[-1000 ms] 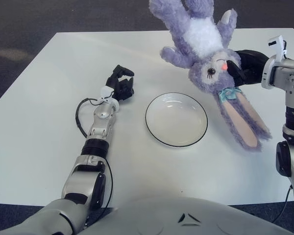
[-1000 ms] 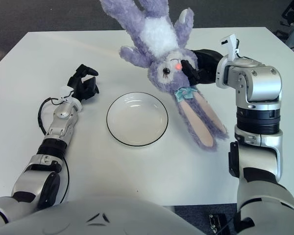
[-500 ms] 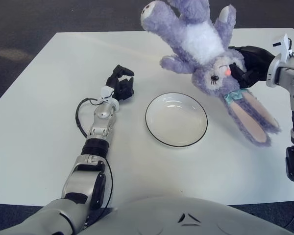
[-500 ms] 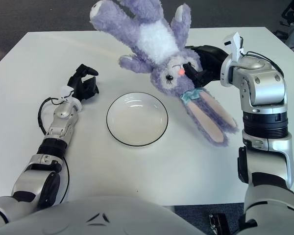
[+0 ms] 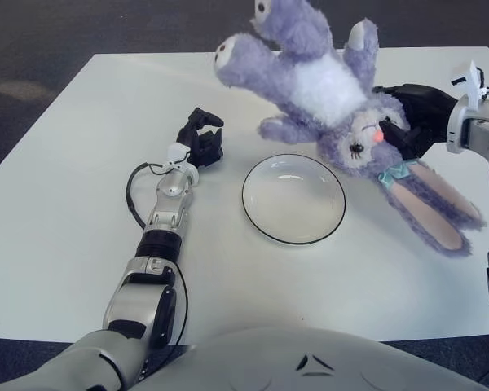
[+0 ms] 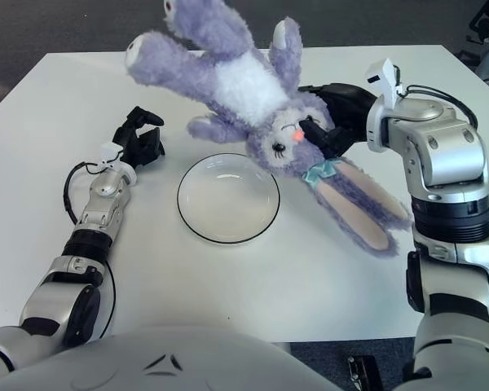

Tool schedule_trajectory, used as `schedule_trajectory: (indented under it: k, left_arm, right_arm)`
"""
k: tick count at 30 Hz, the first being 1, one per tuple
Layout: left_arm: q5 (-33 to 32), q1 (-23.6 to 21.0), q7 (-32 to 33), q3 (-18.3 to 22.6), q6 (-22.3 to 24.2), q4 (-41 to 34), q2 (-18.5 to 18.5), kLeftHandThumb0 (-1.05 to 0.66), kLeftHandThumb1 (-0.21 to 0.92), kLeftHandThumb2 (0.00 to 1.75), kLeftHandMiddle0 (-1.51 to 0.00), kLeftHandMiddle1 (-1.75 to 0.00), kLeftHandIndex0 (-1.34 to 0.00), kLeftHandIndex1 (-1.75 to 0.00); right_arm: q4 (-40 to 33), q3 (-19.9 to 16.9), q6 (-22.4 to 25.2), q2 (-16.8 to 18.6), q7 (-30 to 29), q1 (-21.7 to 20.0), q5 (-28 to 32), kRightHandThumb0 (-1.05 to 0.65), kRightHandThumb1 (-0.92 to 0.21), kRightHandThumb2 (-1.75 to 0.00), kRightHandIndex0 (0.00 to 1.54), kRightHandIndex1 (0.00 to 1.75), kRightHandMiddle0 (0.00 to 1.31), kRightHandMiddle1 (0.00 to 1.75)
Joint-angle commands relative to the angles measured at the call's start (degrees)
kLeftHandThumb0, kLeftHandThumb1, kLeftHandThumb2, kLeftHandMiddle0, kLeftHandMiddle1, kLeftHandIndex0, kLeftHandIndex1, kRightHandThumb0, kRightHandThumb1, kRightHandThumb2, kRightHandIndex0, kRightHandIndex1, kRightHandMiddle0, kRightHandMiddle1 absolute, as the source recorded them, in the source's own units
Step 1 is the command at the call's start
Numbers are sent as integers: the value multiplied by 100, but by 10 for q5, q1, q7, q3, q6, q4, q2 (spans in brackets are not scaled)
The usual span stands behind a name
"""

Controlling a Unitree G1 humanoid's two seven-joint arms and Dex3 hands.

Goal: Put the doll into the plate.

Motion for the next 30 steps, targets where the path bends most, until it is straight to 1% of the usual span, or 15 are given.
schedule_trajectory:
  k: [1,4,7,12,20,30]
  left_arm:
    - [5,30,-3,-5,16,27,-7,-37,72,80,-91,-175,-31,-175]
    - [6,30,-3,-5,15,29,-6,-37,72,80,-91,-175,-31,-175]
    - [7,29,-3,-6,14,30,-6,-37,72,80,-91,-175,-31,-175]
    - [7,28,-3,-7,15,31,-7,-37,72,80,-91,-175,-31,-175]
    - [6,28,-2,-7,14,33,-9,-37,71,81,-92,-175,-32,-175]
    - [12,29,3,-9,11,31,-11,-38,70,83,-93,-175,-33,-175]
  right_arm:
    - [-8,6,4,-14,14,3,14,0,-6,-159,83,169,56,175]
    - [-7,14,4,-21,25,3,18,0,-6,-159,83,168,56,175]
    - [-5,23,-7,-26,41,4,22,0,-7,-159,83,168,56,175]
    - [-2,21,-13,-23,53,7,30,0,-6,-159,83,169,56,175]
    - [-13,16,-10,-20,52,16,45,0,-6,-160,82,171,56,175]
    - [-34,20,-18,-23,40,27,40,0,-5,-162,82,171,57,175]
